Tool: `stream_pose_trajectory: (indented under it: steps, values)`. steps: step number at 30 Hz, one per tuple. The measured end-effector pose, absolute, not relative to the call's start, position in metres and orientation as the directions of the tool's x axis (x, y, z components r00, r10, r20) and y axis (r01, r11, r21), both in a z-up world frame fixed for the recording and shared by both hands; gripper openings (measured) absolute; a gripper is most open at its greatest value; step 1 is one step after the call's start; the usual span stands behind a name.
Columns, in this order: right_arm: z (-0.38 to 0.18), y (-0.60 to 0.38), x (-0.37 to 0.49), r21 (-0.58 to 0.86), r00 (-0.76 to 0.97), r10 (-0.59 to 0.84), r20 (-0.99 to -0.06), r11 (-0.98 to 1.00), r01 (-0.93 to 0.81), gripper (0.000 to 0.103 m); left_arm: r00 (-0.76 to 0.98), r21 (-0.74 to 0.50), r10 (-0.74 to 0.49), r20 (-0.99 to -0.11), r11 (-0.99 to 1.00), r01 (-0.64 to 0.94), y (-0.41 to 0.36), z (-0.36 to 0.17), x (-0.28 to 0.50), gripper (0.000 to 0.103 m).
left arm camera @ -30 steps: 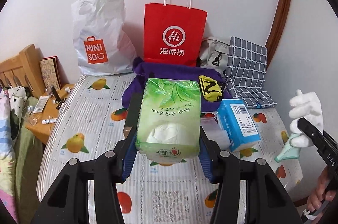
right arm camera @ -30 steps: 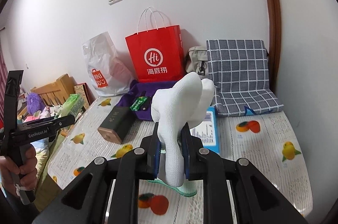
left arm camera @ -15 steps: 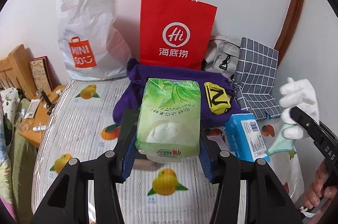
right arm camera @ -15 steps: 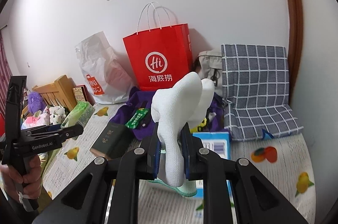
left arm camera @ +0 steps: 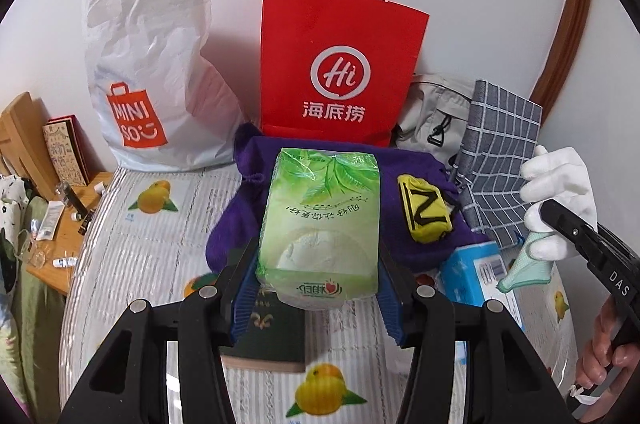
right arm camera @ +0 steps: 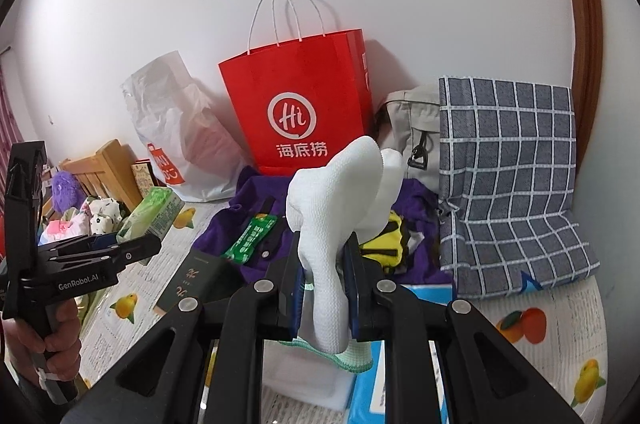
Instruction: Organize soft objects
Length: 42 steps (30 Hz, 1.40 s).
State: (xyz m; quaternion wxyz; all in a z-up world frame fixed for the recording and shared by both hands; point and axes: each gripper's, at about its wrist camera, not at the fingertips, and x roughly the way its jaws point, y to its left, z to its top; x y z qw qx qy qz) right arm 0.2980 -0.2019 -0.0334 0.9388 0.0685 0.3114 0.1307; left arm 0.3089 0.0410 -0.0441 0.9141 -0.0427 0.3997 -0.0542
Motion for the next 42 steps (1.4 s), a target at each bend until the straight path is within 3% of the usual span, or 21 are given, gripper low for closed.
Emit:
stream_pose_trajectory:
  steps: [20,29,42]
  values:
    - [-0.019,-0.19,0.395,0.302,0.764,0.387,-0.516,0.917,-0.261,0.018,0.674,-0.148,-0.123,-0.728,0.989,0.021,0.058,-0.047,0.385,0.05]
    - [-0.089,-0.174,0.445,0.373,0.646,0.434,-0.629,0.897,-0.239,0.018,0.621,-0.152,-0.123,-0.774,0.988,0.006,0.052,-0.081,0.417,0.05]
    - [-0.13,-0.156,0.472,0.397,0.558,0.466,-0.687,0.883,-0.25,0.021,0.547,-0.195,-0.195,-0.814,0.979,0.059,0.022,-0.12,0.452,0.051]
